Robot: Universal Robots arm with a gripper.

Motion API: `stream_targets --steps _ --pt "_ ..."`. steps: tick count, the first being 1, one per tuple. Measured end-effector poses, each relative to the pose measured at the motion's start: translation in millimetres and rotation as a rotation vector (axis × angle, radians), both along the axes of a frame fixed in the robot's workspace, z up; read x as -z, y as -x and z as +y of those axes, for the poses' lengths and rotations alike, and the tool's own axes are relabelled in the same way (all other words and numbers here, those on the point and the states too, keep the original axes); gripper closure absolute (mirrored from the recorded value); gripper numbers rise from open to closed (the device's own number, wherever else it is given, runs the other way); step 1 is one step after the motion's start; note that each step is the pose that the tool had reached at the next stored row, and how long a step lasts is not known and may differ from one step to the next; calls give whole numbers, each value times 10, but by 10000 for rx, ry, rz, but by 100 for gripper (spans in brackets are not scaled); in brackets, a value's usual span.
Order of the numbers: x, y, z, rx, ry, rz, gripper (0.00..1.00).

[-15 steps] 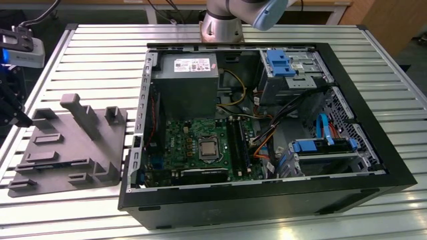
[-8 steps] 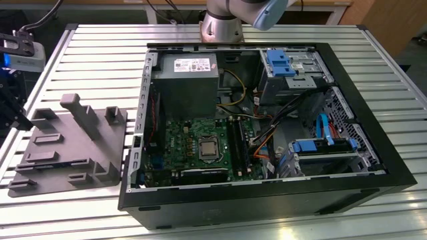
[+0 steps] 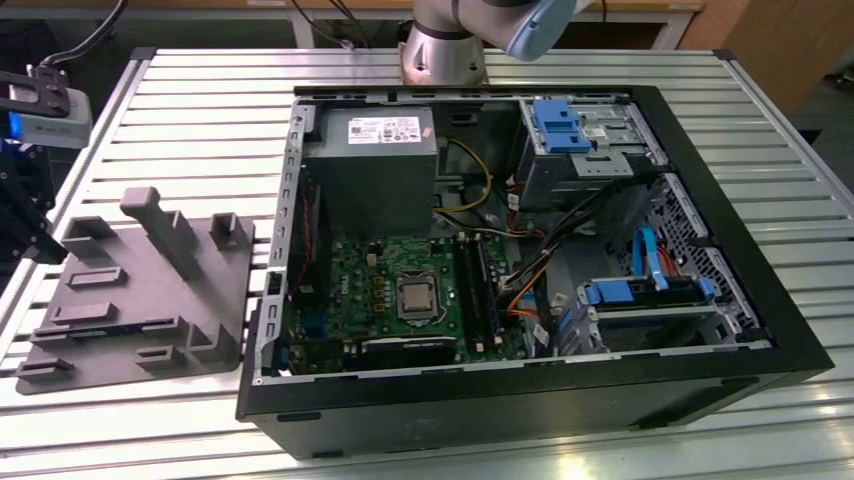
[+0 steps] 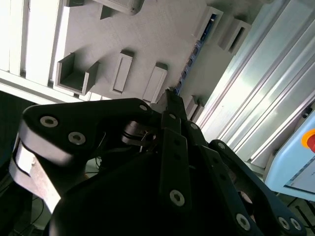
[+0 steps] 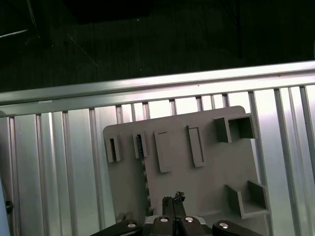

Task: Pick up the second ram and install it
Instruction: 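Pick up the second ram and move it above second insertion slot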

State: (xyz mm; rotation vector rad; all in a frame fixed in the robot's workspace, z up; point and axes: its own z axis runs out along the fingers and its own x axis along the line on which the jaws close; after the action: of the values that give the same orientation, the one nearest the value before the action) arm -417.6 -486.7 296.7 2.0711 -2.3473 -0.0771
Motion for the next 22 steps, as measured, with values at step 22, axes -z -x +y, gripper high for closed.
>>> stream_targets --steps 22 --pt "81 0 -1 -1 0 0 89"
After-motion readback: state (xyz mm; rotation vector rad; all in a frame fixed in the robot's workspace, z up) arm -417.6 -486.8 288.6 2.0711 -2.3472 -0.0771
